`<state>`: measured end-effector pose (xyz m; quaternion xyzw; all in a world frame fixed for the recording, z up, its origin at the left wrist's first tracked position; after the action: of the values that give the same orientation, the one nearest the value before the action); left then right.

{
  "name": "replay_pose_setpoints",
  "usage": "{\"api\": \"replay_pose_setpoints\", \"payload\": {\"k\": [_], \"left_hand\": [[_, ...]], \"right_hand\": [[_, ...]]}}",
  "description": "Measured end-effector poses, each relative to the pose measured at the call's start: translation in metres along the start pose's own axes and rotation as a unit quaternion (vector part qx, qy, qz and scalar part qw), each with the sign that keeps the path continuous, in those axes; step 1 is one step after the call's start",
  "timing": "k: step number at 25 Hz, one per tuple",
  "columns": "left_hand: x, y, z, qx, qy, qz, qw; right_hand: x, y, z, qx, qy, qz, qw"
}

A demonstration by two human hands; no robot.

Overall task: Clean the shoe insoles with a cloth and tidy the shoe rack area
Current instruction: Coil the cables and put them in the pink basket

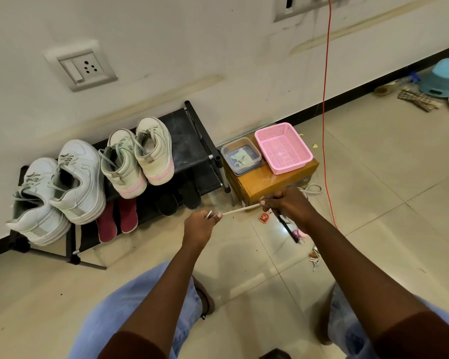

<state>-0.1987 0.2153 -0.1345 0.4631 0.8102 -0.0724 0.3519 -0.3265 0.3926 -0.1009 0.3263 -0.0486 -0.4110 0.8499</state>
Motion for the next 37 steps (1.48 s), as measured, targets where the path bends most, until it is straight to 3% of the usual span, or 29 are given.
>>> {"api": "replay_pose_setpoints", "payload": {"k": [4, 10, 12, 15, 19, 30, 37], "left_hand": [[-0.016, -0.003, 0.025, -0.051, -0.036, -0.073, 0.995], [-0.009, -0.001, 0.014, -0.046, 0.048, -0.134, 0.989], [-0.001, 0.003, -0.004, 0.008, 0.107, -0.106, 0.989], [0.015, 0.013, -0.035, 0.065, 0.197, 0.001, 0.978], [0.028, 0.021, -0.048, 0.071, 0.178, 0.061, 0.98], [0.008, 0.006, -0.01, 0.001, 0.068, -0.031, 0.997], [-0.003, 0.0, 0.021, -0.09, 0.061, -0.134, 0.985]], "right_hand": [[-0.02, -0.004, 0.003, -0.003, -0.015, -0.02, 1.0], [-0.009, 0.0, 0.016, -0.043, 0.054, -0.021, 0.997], [0.003, 0.002, 0.019, -0.057, 0.079, -0.002, 0.995], [0.019, 0.004, 0.02, -0.066, 0.087, 0.025, 0.994], [0.021, 0.005, 0.018, -0.067, 0.064, 0.029, 0.995], [-0.011, 0.004, 0.011, -0.016, 0.091, 0.053, 0.994], [-0.054, 0.004, 0.013, -0.009, 0.065, -0.004, 0.998]]}}
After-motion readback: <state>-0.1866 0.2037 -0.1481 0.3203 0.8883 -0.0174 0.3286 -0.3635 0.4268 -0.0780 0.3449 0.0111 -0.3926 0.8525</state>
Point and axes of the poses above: each hand's wrist, its own y-axis away from the middle knuckle, its own x-axis out of the palm, z = x × y, the point moved 3 cm from there along -y, towards the middle knuckle, and after that the axes turned 14 degrees about x, right-handed, at the moved point
